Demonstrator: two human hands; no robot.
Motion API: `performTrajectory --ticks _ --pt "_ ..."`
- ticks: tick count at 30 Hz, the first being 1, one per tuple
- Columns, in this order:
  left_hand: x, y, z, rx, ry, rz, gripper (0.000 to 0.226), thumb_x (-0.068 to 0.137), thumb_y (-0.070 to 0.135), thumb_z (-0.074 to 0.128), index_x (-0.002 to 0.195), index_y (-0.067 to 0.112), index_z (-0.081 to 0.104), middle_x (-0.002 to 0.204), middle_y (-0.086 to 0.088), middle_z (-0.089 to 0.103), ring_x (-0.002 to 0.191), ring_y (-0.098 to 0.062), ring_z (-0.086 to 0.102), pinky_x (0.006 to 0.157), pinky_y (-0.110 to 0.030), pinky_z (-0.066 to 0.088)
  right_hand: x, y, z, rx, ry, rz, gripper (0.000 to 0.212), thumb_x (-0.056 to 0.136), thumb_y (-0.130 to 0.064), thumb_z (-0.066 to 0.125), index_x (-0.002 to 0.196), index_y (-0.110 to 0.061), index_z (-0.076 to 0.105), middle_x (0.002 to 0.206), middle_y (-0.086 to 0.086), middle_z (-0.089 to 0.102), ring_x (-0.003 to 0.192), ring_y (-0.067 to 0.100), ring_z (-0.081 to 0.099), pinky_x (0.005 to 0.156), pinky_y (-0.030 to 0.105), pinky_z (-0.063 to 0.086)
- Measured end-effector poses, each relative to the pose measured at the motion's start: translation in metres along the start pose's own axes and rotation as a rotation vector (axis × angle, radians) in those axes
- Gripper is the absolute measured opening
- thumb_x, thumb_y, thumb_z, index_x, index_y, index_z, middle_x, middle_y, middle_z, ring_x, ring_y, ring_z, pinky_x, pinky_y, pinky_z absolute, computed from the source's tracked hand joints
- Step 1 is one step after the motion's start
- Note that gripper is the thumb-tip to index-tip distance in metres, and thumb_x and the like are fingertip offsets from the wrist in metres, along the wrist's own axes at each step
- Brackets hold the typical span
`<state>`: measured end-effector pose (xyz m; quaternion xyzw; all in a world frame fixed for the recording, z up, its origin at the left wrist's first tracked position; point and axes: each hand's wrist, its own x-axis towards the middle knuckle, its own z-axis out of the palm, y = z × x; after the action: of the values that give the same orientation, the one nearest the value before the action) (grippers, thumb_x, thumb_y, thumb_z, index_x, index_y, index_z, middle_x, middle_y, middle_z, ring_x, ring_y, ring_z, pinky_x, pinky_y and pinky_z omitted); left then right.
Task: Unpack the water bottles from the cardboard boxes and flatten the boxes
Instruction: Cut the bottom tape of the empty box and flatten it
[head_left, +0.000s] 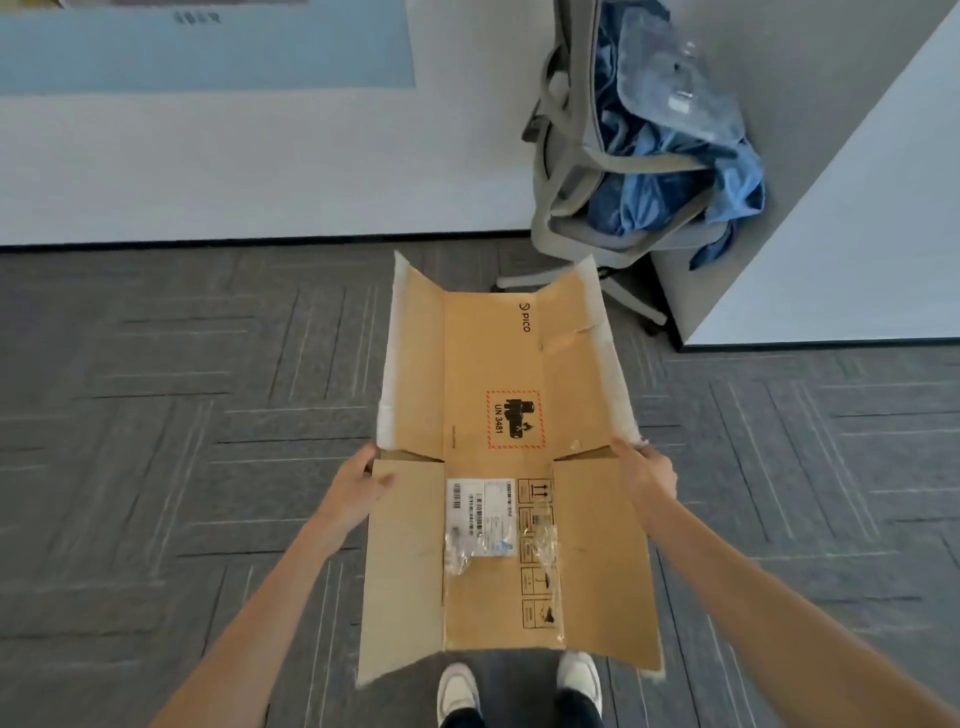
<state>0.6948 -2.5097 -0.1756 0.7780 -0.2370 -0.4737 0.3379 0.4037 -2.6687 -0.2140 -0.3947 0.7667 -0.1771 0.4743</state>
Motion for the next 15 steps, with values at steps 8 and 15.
performTrajectory --ticks 8,15 --pt "0.223 -0.131 0.085 0.009 0.120 0.016 0.023 0.098 0.003 0.055 0.106 0.025 0.057 0.107 0.001 0.061 0.080 -0.003 0.052 0.058 -0.007 0.039 0.213 0.082 0.137 -0.063 0.022 -0.075 0.025 0.094 -0.043 0.056 0.095 -0.018 0.057 0.089 0.007 0.060 0.080 0.026 0.058 0.075 0.038 0.048" --pt "0.406 -0.253 0.142 -0.112 0.178 0.018 0.056 0.097 0.016 0.061 0.148 0.027 0.042 0.151 -0.003 0.043 0.131 -0.021 0.047 0.107 -0.039 0.042 0.387 0.150 0.231 -0.072 0.077 -0.214 0.040 0.093 -0.045 0.059 0.075 -0.009 0.065 0.073 0.009 0.061 0.068 0.026 0.054 0.065 0.034 0.041"
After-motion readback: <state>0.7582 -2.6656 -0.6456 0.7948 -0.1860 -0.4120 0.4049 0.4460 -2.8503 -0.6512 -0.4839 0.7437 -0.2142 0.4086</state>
